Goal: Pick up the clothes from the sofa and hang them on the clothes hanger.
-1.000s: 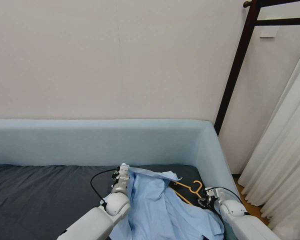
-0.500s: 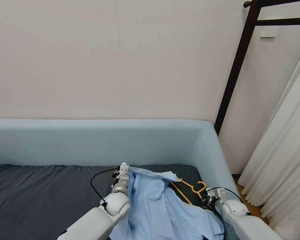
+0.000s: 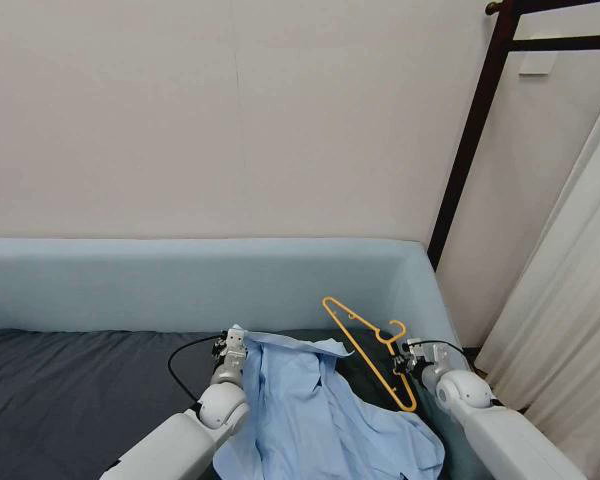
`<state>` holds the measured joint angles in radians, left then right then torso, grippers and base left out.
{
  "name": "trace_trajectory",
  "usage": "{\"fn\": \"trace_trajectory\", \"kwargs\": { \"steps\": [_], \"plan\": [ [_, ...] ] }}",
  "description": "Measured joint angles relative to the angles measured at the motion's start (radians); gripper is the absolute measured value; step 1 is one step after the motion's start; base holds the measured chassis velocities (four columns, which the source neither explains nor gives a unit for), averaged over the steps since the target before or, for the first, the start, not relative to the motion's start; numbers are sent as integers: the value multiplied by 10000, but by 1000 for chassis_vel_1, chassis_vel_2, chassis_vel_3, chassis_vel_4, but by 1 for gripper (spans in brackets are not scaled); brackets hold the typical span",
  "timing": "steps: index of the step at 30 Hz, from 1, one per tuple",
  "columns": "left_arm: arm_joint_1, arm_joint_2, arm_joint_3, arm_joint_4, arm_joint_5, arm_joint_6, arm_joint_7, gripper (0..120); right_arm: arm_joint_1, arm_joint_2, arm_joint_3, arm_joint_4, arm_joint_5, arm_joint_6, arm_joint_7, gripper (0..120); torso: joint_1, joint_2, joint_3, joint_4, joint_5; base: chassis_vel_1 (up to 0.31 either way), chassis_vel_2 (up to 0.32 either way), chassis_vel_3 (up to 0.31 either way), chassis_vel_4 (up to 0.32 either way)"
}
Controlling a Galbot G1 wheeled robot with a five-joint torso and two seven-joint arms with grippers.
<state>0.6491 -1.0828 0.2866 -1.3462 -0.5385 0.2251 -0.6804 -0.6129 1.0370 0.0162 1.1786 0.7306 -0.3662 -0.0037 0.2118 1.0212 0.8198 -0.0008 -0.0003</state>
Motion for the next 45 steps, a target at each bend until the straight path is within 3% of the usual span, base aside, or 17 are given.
{"fn": "trace_trajectory", "kwargs": {
  "steps": [6,11,14,19,25,29,37,45],
  "plan": [
    [-23,100,81,-184,-124,75,0,0,-250,-726,-5,1730,-401,501,858,5,0,0,-2,-4,-1,0,0,0,0],
    [-144,246,184,-388,-238,166,-7,0,-1082,-1440,49,2961,-1840,1259,1094,5,0,0,-2,-4,-1,0,0,0,0],
    [-199,488,230,-666,-349,261,-23,0,-2585,-2036,408,3943,-3543,2073,1304,5,0,0,-2,-4,2,0,0,0,0],
    [-37,885,175,-1133,-499,320,-8,0,-4077,-2411,749,4867,-5135,2798,1632,5,-1,1,-3,-9,-1,0,0,0,0],
    [404,1383,-473,-1570,-627,406,-5,0,-4967,-2219,829,5390,-6781,3625,1869,5,-1,1,-2,6,0,0,0,0,0],
    [591,1668,-743,-1824,-740,435,1,0,-5765,-2181,858,5467,-7608,4114,1880,5,-1,0,-3,2,0,0,0,0,0],
    [482,1905,-588,-2174,-1087,527,30,0,-6955,-2081,920,5576,-8928,4847,1987,5,-1,1,-3,-6,1,0,0,0,0],
    [-47,1922,179,-2589,-1766,1190,-466,0,-7310,-1852,150,5810,-9984,5027,2030,5,-1,1,-2,-5,0,0,0,0,0]
  ]
}}
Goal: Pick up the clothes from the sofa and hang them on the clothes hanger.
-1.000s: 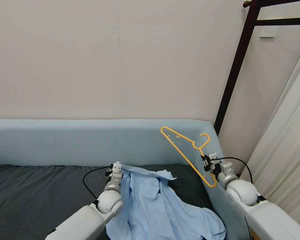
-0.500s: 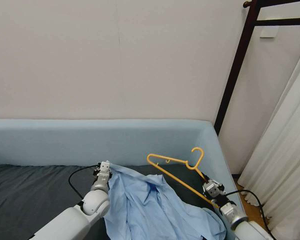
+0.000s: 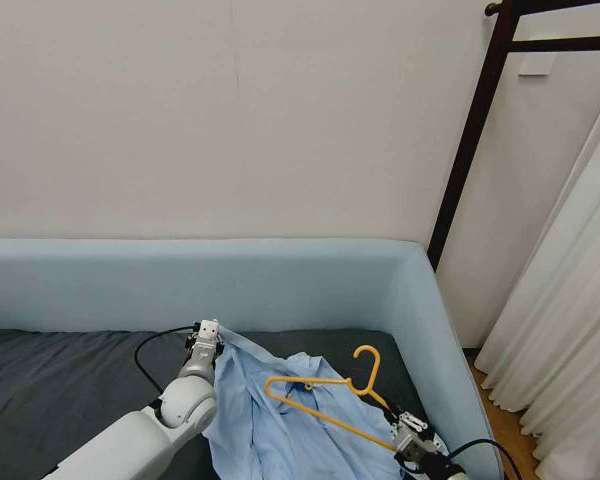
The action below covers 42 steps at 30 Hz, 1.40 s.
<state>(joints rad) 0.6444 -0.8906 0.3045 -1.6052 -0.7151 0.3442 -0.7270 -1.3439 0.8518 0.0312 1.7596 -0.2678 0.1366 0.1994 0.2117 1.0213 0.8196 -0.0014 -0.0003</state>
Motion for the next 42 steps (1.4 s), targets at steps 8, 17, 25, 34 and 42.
{"fn": "trace_trajectory", "kwargs": {
  "steps": [8,17,25,34,42],
  "plan": [
    [-664,-107,968,-483,-862,909,-713,0,997,801,-1089,-382,-27,-563,303,5,0,-1,1,8,1,0,0,0,0],
    [-1163,-277,1397,-897,-1852,1666,-1460,0,2034,1504,-1879,-1034,-31,-1652,1171,5,1,-2,1,3,1,0,0,0,0],
    [-1148,-502,1437,-1136,-2348,1870,-1847,0,2623,1955,-2335,-1569,414,-2576,1857,5,2,-2,1,3,0,0,0,0,0],
    [-1084,-688,1467,-1462,-2685,1993,-2172,0,3275,2210,-2441,-2258,314,-3182,2537,5,2,-2,2,2,1,0,0,0,0],
    [-1217,-920,1528,-1716,-3201,1969,-2500,0,3919,2362,-2642,-2572,284,-3453,2777,5,1,-2,2,3,2,0,0,0,0]
  ]
}}
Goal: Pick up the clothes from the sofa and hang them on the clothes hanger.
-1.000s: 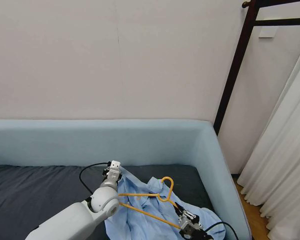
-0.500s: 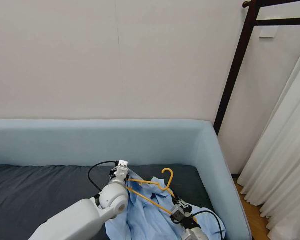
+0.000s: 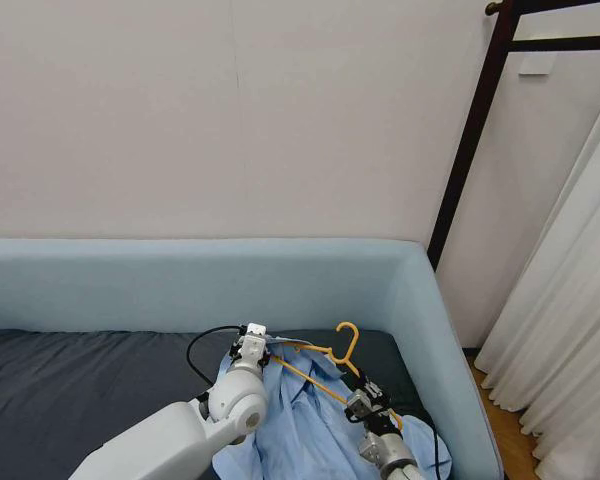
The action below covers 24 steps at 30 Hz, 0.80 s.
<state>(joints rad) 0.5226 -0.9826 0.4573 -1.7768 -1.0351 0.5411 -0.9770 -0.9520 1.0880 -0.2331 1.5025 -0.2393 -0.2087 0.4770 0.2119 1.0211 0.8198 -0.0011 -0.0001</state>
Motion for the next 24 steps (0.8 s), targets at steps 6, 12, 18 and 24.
{"fn": "trace_trajectory", "kwargs": {
  "steps": [6,12,18,24],
  "plan": [
    [-415,-616,275,149,-280,-149,-401,0,608,157,-136,-221,-268,42,121,5,0,0,0,0,-1,0,0,0,0],
    [-1007,-1254,414,388,-833,-221,-833,0,811,1,-64,-488,-1255,704,-71,5,0,0,0,-1,1,0,0,0,0],
    [-1506,-1760,522,697,-1344,-259,-1157,0,883,-162,136,-544,-1943,1162,-285,5,0,0,-1,-3,1,0,0,0,0],
    [-1828,-2312,822,1052,-1512,-306,-1406,0,1159,-213,126,-503,-2085,915,-152,5,0,0,0,1,-1,0,0,0,0]
  ]
}}
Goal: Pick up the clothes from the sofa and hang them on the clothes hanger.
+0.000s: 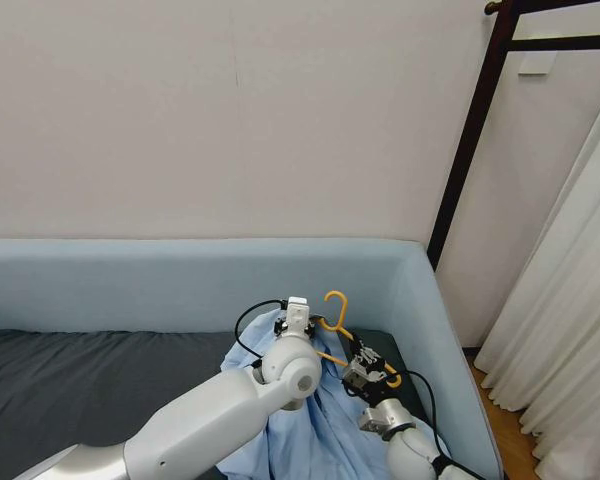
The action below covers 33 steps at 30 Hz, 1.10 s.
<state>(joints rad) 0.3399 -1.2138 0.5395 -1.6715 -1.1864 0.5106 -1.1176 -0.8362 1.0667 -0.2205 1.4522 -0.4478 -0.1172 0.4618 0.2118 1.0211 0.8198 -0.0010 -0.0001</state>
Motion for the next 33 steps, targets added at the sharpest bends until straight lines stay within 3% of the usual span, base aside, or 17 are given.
{"fn": "trace_trajectory", "kwargs": {
  "steps": [8,20,29,33],
  "plan": [
    [-222,-345,150,79,-30,-101,-98,0,116,31,-171,-215,-249,153,-145,5,0,0,0,-2,1,0,0,0,0],
    [481,-5,385,-998,-427,132,-668,0,646,-308,-164,-97,166,455,-326,5,-1,1,-1,-2,-1,0,0,0,0],
    [521,-256,422,-1034,-568,-11,-787,0,1004,-290,-144,-45,419,461,-268,5,-1,1,-1,-2,-1,0,0,0,0],
    [619,-272,374,-1084,-548,-75,-770,12,1057,-237,-122,-1,515,653,-209,5,-1,1,-1,-2,0,0,0,0,0]
  ]
}}
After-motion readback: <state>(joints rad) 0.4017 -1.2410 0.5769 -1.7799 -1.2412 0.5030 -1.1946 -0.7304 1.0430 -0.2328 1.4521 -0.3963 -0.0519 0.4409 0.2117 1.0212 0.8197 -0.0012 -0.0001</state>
